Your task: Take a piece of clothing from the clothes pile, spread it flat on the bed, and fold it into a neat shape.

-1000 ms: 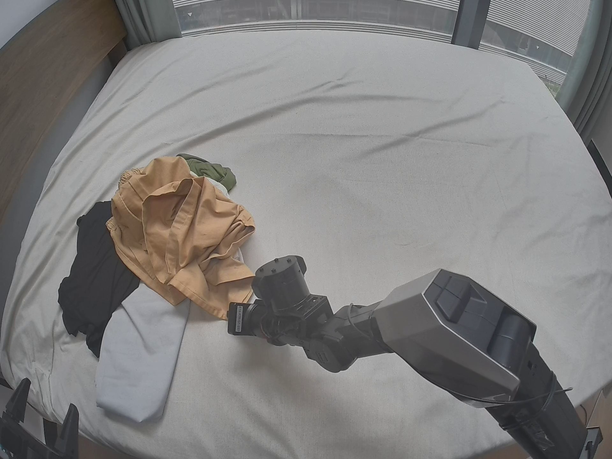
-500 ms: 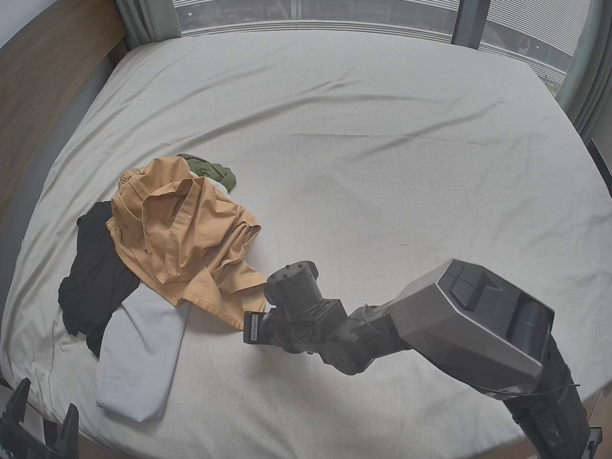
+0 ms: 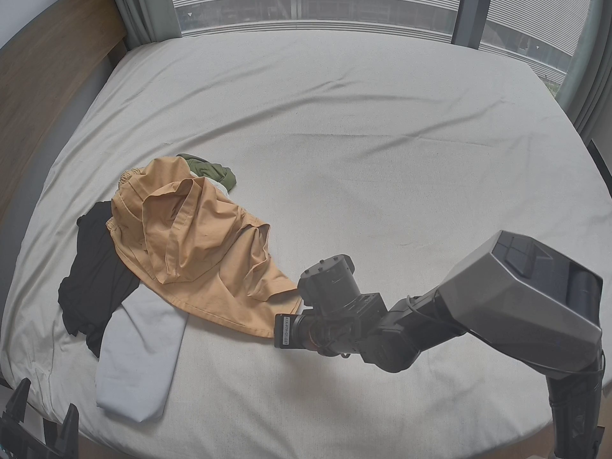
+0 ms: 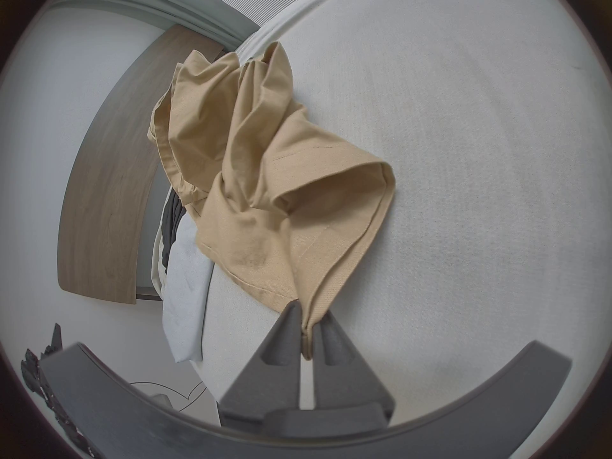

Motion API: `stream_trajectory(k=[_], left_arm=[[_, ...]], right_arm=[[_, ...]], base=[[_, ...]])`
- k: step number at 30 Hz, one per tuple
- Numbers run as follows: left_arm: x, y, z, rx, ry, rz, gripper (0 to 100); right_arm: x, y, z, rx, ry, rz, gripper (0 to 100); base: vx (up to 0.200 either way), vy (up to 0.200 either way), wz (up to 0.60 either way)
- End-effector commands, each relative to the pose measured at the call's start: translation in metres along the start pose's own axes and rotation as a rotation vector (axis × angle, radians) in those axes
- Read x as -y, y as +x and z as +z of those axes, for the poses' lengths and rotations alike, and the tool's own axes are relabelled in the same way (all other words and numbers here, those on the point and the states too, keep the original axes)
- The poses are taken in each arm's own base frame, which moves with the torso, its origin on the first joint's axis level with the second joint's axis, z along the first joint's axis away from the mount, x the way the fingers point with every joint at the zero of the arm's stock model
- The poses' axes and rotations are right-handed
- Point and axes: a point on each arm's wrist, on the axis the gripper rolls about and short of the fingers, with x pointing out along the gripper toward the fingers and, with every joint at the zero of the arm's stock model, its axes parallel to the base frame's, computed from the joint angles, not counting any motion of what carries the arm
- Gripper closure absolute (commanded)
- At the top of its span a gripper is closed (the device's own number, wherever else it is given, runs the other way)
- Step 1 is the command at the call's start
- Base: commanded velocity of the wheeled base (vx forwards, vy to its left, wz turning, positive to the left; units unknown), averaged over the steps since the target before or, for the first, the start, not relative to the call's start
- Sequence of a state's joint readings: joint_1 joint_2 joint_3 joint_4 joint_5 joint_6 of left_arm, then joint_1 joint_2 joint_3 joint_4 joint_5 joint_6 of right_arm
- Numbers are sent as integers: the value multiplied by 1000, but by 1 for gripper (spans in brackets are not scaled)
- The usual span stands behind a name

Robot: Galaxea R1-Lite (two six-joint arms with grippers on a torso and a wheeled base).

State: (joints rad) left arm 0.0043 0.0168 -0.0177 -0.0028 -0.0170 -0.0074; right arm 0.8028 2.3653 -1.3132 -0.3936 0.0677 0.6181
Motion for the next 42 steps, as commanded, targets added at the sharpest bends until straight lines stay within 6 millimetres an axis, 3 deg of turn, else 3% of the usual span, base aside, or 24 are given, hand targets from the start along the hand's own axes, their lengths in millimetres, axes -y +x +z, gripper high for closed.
stream_trajectory(k=[1,14,24,42], left_arm=[[0,0,-5,-2,0,1,0],[0,0,-5,-2,0,1,0],[0,0,-5,-2,0,1,0],[0,0,-5,-2,0,1,0]], right_arm=[[-2,-19,0,-1,-3,-1,100],[16,-49,-10,-4,2,-28,100],[26,-62,-35,-55,-6,-48,100],[17,-85,-84,-192,-65,-34,100]], base=[[0,0,0],[0,0,0],[0,0,0],[0,0,0]])
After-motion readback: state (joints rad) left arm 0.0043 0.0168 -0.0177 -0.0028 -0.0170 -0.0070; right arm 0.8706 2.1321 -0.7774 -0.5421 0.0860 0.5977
